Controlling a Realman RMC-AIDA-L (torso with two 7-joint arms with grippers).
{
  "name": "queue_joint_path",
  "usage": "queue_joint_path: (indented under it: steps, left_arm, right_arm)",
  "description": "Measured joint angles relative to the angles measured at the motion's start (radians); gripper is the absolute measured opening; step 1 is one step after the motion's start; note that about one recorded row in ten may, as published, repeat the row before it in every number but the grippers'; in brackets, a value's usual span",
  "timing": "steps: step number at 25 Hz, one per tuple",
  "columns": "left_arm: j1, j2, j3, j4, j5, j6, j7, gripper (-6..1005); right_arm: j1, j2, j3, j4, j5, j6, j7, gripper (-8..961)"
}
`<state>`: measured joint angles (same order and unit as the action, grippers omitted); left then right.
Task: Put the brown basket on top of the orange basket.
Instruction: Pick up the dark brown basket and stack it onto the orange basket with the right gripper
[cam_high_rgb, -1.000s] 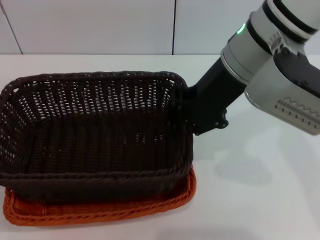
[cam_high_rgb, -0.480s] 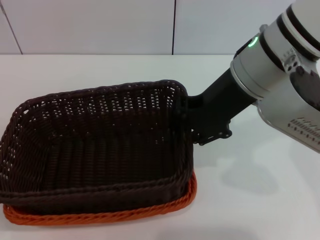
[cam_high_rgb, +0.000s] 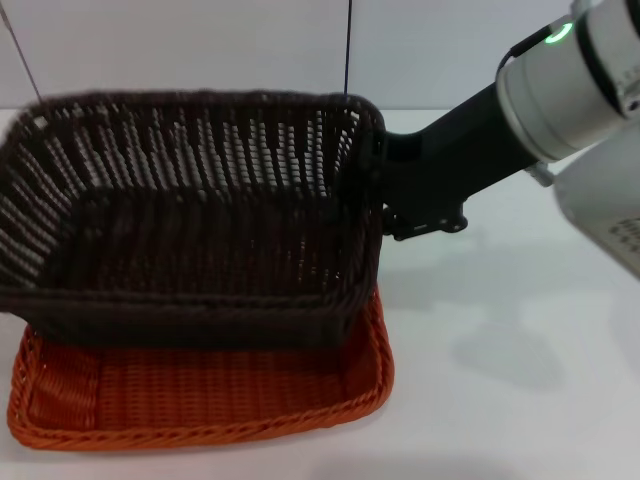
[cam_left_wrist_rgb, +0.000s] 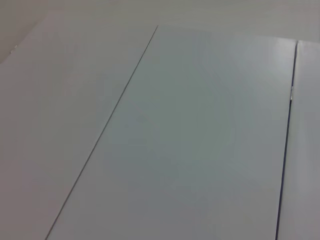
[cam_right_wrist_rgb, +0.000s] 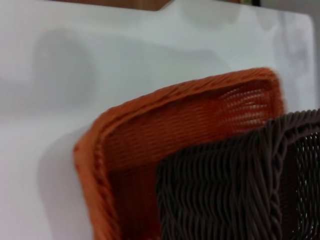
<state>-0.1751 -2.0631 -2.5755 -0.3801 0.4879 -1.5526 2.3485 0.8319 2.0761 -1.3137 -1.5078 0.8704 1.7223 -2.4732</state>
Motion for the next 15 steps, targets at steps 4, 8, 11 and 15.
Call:
queue_joint_path:
  steps: [4,8,11,15]
  left_arm:
    - [-0.005,0.000,0.000,0.005,0.000,0.002,0.016,546]
    - [-0.008,0.000,0.000,0.006,0.000,0.005,0.027,546]
    - [-0.003,0.000,-0.002,0.007,-0.001,0.000,0.028,545]
    - [0.001,0.001,-0.008,0.022,-0.001,-0.011,0.028,545]
  right_arm:
    - [0.055,-0.003,-0.011,0.137,-0.021,-0.019,-0.030,289]
    - [0.062,-0.001,-0.018,0.143,-0.022,-0.017,-0.043,288]
    - [0.065,0.000,-0.046,0.142,-0.040,-0.022,-0.020,313]
    - [0.063,0.002,-0.069,0.179,-0.049,-0.020,-0.035,346]
